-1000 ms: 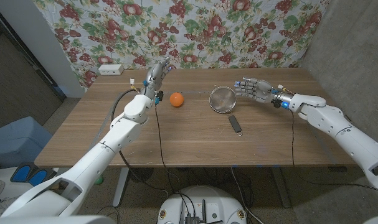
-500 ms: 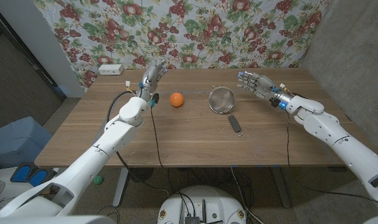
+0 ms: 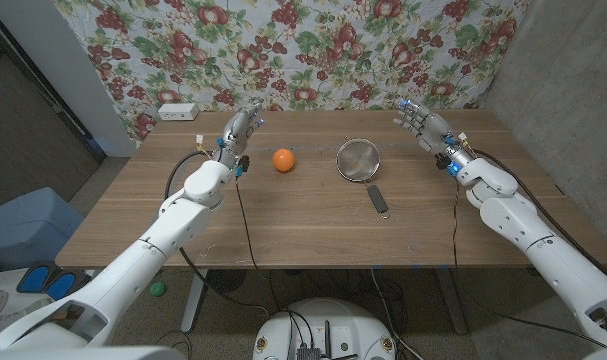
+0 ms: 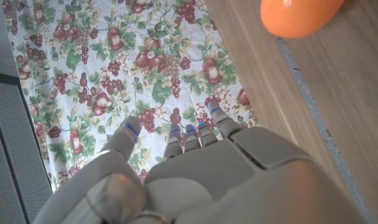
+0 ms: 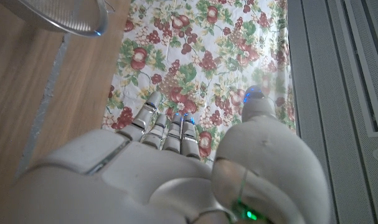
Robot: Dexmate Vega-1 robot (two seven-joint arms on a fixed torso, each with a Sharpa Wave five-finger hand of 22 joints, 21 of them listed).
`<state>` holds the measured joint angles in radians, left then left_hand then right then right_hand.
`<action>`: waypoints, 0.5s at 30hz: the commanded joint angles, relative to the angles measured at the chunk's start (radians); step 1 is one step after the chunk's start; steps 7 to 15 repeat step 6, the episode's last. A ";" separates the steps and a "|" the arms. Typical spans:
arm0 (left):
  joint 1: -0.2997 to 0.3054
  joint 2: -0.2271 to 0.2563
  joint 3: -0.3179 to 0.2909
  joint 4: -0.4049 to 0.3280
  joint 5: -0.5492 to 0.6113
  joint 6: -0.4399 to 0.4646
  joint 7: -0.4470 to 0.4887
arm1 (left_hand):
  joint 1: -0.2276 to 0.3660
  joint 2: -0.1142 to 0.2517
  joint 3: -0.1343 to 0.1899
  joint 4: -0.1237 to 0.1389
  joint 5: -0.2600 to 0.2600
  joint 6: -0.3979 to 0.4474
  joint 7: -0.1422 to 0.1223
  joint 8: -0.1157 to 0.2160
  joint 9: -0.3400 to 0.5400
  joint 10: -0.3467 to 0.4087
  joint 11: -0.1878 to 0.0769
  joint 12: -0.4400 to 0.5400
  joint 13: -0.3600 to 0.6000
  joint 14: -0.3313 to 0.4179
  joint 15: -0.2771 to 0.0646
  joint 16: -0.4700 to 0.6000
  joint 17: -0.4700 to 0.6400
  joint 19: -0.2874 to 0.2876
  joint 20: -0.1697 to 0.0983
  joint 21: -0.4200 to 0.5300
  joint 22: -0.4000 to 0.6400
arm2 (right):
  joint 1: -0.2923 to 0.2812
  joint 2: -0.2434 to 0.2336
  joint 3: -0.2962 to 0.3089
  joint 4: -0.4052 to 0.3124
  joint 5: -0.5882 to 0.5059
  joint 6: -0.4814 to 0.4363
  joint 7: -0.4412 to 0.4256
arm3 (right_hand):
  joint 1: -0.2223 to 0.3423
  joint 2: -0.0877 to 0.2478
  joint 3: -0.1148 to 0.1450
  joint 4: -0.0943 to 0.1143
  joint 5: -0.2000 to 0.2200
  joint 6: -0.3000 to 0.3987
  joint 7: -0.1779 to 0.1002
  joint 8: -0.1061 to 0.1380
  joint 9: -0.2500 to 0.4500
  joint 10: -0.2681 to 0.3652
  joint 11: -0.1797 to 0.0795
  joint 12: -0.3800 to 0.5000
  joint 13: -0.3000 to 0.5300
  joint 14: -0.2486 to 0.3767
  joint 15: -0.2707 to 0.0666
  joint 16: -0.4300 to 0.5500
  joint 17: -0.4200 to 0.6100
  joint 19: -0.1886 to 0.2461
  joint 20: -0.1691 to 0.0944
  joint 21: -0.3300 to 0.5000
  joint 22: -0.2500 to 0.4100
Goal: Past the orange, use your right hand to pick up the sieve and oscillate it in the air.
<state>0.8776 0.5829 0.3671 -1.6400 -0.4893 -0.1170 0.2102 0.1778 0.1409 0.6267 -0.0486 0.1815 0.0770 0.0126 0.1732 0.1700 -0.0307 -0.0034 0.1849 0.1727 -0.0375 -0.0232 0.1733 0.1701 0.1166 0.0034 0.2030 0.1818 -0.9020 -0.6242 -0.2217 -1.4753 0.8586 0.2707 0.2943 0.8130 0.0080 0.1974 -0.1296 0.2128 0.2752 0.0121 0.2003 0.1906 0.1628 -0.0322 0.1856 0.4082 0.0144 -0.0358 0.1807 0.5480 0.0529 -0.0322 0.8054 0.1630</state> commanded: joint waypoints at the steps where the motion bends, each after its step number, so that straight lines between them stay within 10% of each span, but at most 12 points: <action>1: -0.019 0.017 0.010 0.041 -0.031 0.008 -0.075 | -0.011 0.029 0.010 -0.003 0.004 0.005 0.004 0.005 0.001 -0.006 0.001 0.002 0.002 -0.001 0.002 0.005 0.001 0.011 -0.001 0.006 0.000 | -0.177 0.007 0.095 -0.162 -0.052 0.123 -0.229 | -0.003 0.002 -0.009 -0.002 -0.006 0.014 0.003 0.007 0.000 0.016 -0.001 0.009 -0.004 0.006 -0.016 0.009 -0.009 0.015 -0.027 -0.006 0.000; 15: -0.030 0.013 0.019 0.078 -0.047 0.000 -0.110 | -0.012 0.029 0.012 -0.003 0.004 0.003 0.005 0.005 0.001 -0.007 0.001 0.002 0.002 -0.003 0.004 0.004 0.002 0.009 0.001 0.006 0.000 | -0.255 0.003 0.123 -0.224 -0.083 0.139 -0.308 | -0.005 0.002 -0.012 -0.003 -0.005 0.025 0.006 0.008 0.000 0.029 -0.002 0.011 -0.016 -0.001 -0.026 0.007 -0.028 0.011 -0.039 -0.020 0.000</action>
